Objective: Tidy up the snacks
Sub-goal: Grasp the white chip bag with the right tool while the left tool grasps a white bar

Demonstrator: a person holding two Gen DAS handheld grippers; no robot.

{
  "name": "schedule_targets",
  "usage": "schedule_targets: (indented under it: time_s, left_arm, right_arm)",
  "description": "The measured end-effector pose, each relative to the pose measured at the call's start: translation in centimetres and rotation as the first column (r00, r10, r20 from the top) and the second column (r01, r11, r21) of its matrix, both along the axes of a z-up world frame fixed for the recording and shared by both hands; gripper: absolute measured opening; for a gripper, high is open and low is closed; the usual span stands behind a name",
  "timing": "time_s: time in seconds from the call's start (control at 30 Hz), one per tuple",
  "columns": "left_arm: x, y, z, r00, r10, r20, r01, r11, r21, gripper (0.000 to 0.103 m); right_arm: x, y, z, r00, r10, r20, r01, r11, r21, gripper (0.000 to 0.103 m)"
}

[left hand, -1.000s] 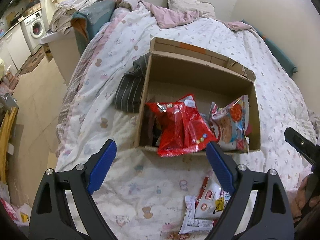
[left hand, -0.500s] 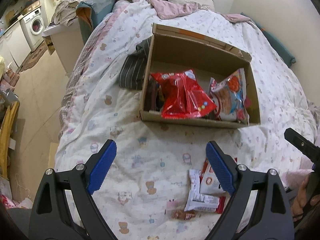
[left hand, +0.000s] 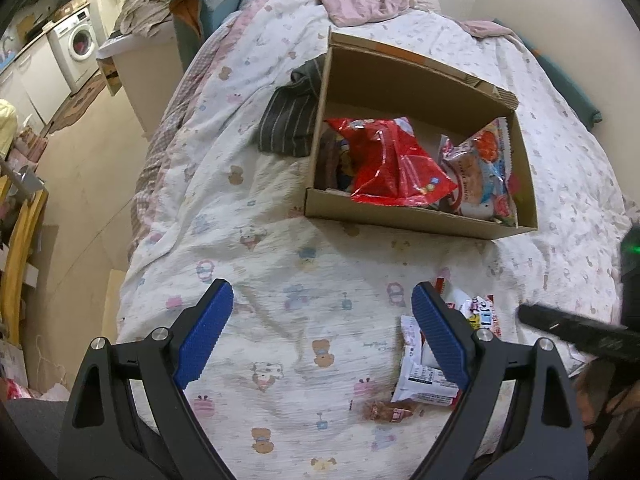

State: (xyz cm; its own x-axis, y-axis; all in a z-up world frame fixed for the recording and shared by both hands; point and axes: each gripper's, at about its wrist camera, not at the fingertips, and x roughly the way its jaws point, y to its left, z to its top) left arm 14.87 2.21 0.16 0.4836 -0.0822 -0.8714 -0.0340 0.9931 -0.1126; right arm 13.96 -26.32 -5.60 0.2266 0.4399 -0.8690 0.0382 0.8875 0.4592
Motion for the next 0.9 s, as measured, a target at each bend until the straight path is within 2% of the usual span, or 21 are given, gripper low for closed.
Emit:
schedule_targets:
  time_s: [0.1, 0.17, 0.33, 0.4, 0.7, 0.8, 0.9]
  left_arm:
    - [0.0, 0.3, -0.4, 1.000, 0.001, -0.016, -0.002, 1.000, -0.005, 0.089]
    - [-0.1, 0.4, -0.6, 1.000, -0.004, -0.021, 0.004, 1.000, -0.001, 0.089]
    - [-0.5, 0.7, -0.8, 1.000, -0.012, -0.022, 0.013, 1.000, 0.027, 0.089]
    - [-0.5, 0.9, -1.1, 0.999, -0.014, -0.032, 0.015, 0.999, 0.031, 0.089]
    - [-0.3, -0.1, -2.1, 0.995, -0.051, -0.087, 0.053, 0.998, 0.017, 0.089]
    - [-0.4, -0.6, -2.5, 0.992, -0.065, -0.104, 0.066, 0.998, 0.010, 0.089]
    - [-0.3, -1.0, -2.8, 0.990, -0.074, -0.118, 0.075, 0.997, 0.003, 0.089]
  right_arm:
    - [0.9, 1.4, -2.7, 0.994, -0.005, -0.110, 0.007, 1.000, 0.019, 0.086]
    - [1.5, 2.8, -3.8, 0.989, 0.001, -0.147, -0.003, 1.000, -0.014, 0.086]
    - [2.1, 5.0, -5.9, 0.982, 0.017, -0.190, -0.042, 0.991, -0.127, 0.086]
    - [2.1, 5.3, -6.4, 0.980, 0.033, -0.197, -0.065, 0.985, -0.158, 0.082]
    - [1.8, 5.7, -5.3, 0.988, 0.098, -0.117, -0.123, 0.966, -0.228, 0.068]
    - [1.7, 3.7, -4.0, 0.996, 0.055, -0.072, -0.069, 0.977, -0.201, 0.067]
    - [1.2, 1.7, -2.0, 1.000, 0.002, -0.008, -0.003, 0.993, -0.120, 0.067]
